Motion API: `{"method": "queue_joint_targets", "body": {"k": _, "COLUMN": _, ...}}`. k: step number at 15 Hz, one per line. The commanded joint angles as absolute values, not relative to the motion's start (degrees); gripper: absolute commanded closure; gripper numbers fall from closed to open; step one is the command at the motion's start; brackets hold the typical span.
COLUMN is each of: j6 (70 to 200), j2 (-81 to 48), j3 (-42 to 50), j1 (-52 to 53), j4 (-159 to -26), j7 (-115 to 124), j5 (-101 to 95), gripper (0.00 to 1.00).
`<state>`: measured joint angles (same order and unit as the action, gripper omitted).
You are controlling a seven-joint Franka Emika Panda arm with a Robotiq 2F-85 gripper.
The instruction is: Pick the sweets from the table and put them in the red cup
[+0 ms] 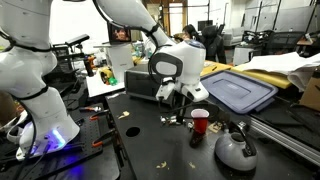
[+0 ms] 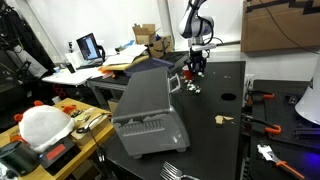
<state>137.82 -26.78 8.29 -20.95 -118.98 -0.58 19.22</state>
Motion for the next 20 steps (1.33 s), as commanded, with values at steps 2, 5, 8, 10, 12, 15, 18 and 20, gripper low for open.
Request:
{"method": "queue_joint_targets", "body": {"k": 2, "j6": 135.7, "j2": -19.5, "j3": 9.5, "j1": -19.9, "j4": -123.0, "j7": 0.1, "j5": 19.1, "gripper": 0.98}}
{"method": "queue_joint_targets", "body": {"k": 5, "j6": 136.3, "j2": -18.0, "j3": 9.1, "j1": -19.9, "j4": -122.6, "j7": -0.3, "j5": 20.6, "gripper": 0.98}}
{"method": "queue_joint_targets", "body": {"k": 8, "j6": 138.1, "j2": -18.0, "j3": 8.7, "j1": -19.6, "j4": -121.8, "j7": -0.5, "j5": 22.7, "gripper": 0.98}}
{"method": "queue_joint_targets", "body": {"k": 10, "j6": 139.6, "j2": -18.8, "j3": 8.2, "j1": -19.5, "j4": -120.8, "j7": -0.8, "j5": 24.6, "gripper": 0.98}}
{"method": "queue_joint_targets", "body": {"k": 12, "j6": 142.2, "j2": -19.8, "j3": 7.8, "j1": -19.3, "j4": -120.1, "j7": -0.8, "j5": 26.5, "gripper": 0.98}}
{"method": "queue_joint_targets", "body": {"k": 15, "j6": 146.4, "j2": -21.2, "j3": 6.7, "j1": -19.3, "j4": -119.2, "j7": -1.2, "j5": 29.7, "gripper": 0.98}}
{"method": "queue_joint_targets", "body": {"k": 18, "j6": 150.0, "j2": -21.9, "j3": 5.8, "j1": -19.4, "j4": -118.9, "j7": -0.8, "j5": 31.6, "gripper": 0.98}}
{"method": "queue_joint_targets", "body": {"k": 20, "j6": 151.0, "j2": -22.7, "j3": 5.8, "j1": -19.5, "j4": -117.8, "j7": -0.1, "j5": 31.9, "gripper": 0.98}}
